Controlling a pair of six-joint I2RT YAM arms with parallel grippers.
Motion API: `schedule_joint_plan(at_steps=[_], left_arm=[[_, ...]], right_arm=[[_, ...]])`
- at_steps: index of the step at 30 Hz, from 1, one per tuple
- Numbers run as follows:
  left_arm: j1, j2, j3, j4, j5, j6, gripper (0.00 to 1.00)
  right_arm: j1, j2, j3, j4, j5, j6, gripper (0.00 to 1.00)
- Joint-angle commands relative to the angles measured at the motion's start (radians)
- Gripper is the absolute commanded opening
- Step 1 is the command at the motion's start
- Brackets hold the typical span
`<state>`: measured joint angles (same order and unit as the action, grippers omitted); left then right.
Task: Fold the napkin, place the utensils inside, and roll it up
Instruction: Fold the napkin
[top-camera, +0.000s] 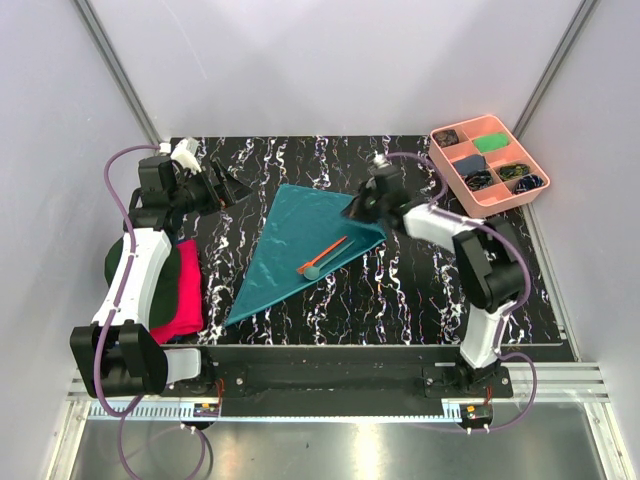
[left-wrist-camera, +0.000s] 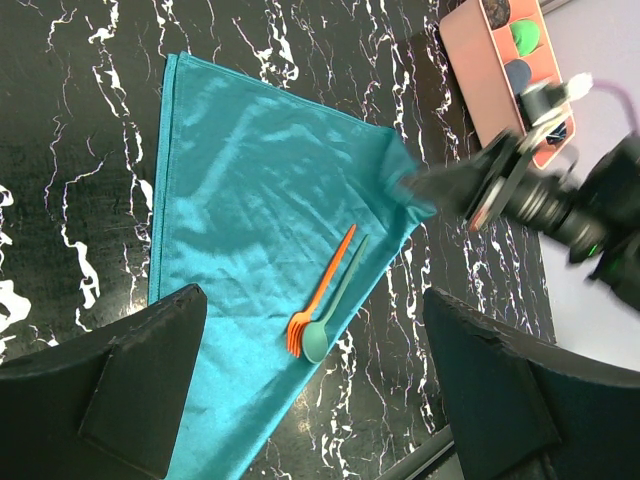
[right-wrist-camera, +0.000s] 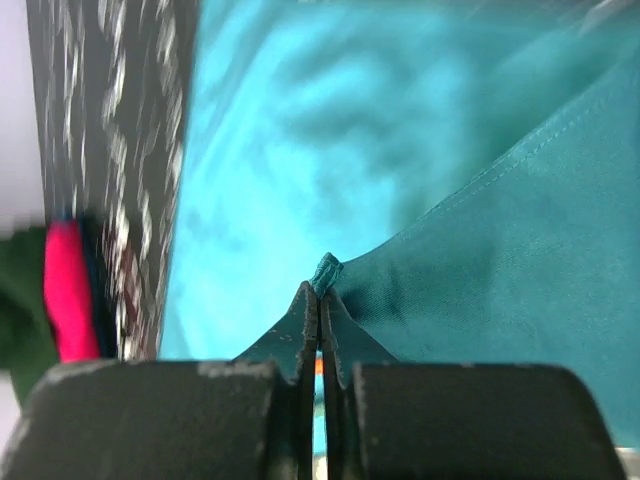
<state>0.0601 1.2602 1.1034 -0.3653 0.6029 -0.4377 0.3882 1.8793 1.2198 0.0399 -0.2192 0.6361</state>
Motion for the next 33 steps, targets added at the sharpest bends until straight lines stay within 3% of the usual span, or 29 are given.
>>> schedule_joint_plan(at_steps=[1, 10, 26, 30, 33], left_arm=[[-0.002, -0.007, 0.006, 0.046, 0.037, 0.001, 0.92], [0.0, -0.018, 0.001, 0.055, 0.049, -0.01, 0.92], [0.0, -0.019, 0.0, 0.058, 0.051, -0.01, 0.92], [0.0, -0.021, 0.0, 0.058, 0.051, -0.01, 0.92], [0.0, -0.021, 0.0, 0.058, 0.049, -0.01, 0.92]], right_arm=[[0.164, -0.042, -0.049, 0.095, 0.037, 0.066, 0.0], [0.423, 0.015, -0.037, 0.147, 0.046, 0.131, 0.0], [0.548, 0.107, 0.032, 0.153, 0.021, 0.165, 0.0], [0.554, 0.098, 0.018, 0.144, 0.023, 0.152, 0.08], [0.558, 0.073, 0.007, 0.13, 0.021, 0.122, 0.29]])
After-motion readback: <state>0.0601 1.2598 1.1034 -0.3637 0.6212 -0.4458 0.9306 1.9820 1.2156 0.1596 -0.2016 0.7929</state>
